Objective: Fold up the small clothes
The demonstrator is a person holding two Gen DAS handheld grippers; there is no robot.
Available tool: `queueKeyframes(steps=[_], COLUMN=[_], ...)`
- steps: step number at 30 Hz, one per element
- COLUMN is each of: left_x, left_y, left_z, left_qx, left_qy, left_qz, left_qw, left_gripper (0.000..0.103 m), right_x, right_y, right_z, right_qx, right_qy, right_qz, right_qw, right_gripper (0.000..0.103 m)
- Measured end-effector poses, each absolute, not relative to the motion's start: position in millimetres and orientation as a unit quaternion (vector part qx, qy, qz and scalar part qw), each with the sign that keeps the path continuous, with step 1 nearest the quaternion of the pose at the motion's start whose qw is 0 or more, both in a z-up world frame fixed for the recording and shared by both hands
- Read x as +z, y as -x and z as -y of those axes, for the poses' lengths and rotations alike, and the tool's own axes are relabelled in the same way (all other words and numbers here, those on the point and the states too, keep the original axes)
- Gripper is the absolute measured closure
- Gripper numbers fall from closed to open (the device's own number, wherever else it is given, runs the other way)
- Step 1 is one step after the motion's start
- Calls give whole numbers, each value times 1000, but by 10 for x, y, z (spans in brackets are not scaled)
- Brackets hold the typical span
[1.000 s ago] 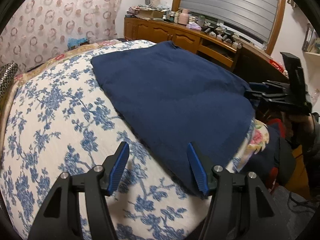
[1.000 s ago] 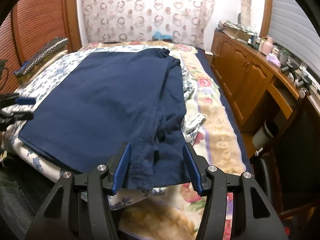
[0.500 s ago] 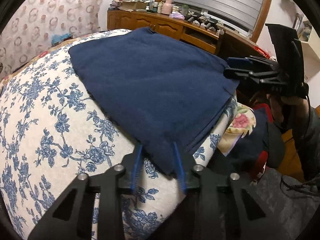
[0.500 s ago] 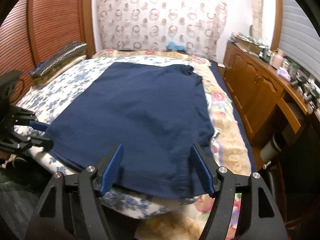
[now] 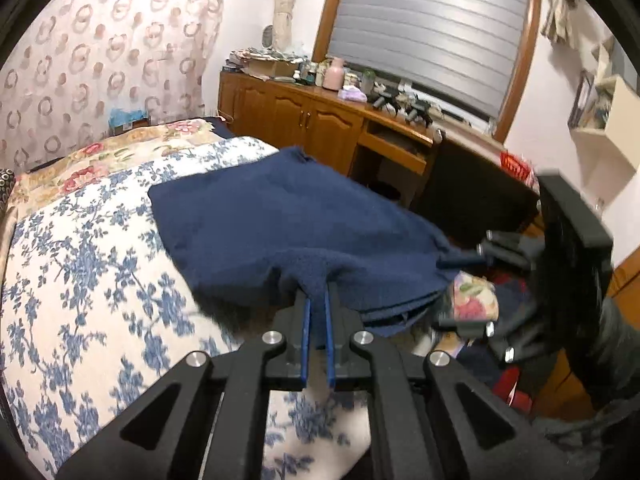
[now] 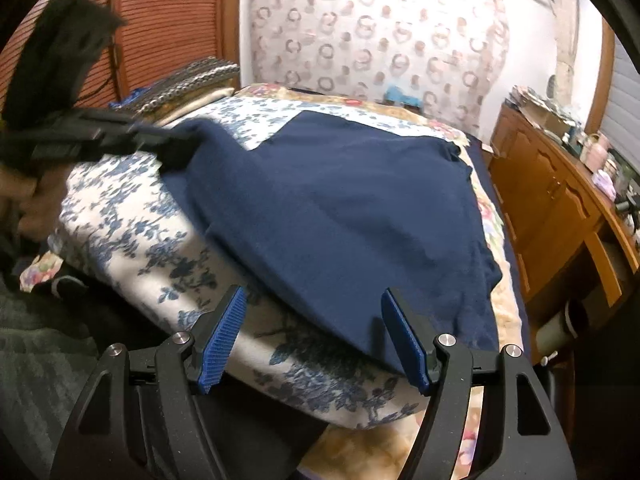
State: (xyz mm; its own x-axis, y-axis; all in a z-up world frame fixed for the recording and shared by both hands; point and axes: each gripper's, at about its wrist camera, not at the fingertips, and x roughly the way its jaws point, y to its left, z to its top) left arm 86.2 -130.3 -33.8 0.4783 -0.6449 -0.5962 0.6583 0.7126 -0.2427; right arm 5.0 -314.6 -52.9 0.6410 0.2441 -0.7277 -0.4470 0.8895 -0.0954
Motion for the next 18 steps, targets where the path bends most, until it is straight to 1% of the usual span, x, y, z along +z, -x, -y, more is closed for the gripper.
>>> queueKeyframes(steps=[7, 8, 9, 11, 12, 14, 16, 18], left_x=[-303, -306, -301, -295, -292, -279, -266, -242], left_y=[-1013, -1030, -1047, -1068, -1086, -1142, -1198, -1306], left_z=[1272, 1265, 1277, 1269, 1265, 1244, 1230, 1201], left_qx=[-368, -360, -355, -359, -358, -360, -358, -351], left_qy=[0, 0, 0, 2, 4, 8, 9, 10], left_qz=[-336, -336, -336, -334, -334, -334, -333, -332], left_qw=[867, 870, 872, 872, 872, 871, 872, 875], left_gripper=[99, 99, 99, 99, 99, 99, 99, 99], right_x=[-696, -696, -679, -650, -637, -594, -504, -362], right_y=[-265, -306, -353, -417, -459, -533, -596, -691], right_z=[3409, 3464, 3525, 3560, 3564, 3553, 3519, 3490], right_qx=[158, 155, 155, 156, 159, 162, 161, 157], right_qy=[146, 142, 139, 144, 153, 168, 180, 191], right_qz=[-398, -400, -401, -400, -399, -392, -377, -357], right_qw=[892, 892, 892, 891, 890, 890, 894, 901], right_gripper=[31, 33, 37, 54, 58, 86, 94, 95])
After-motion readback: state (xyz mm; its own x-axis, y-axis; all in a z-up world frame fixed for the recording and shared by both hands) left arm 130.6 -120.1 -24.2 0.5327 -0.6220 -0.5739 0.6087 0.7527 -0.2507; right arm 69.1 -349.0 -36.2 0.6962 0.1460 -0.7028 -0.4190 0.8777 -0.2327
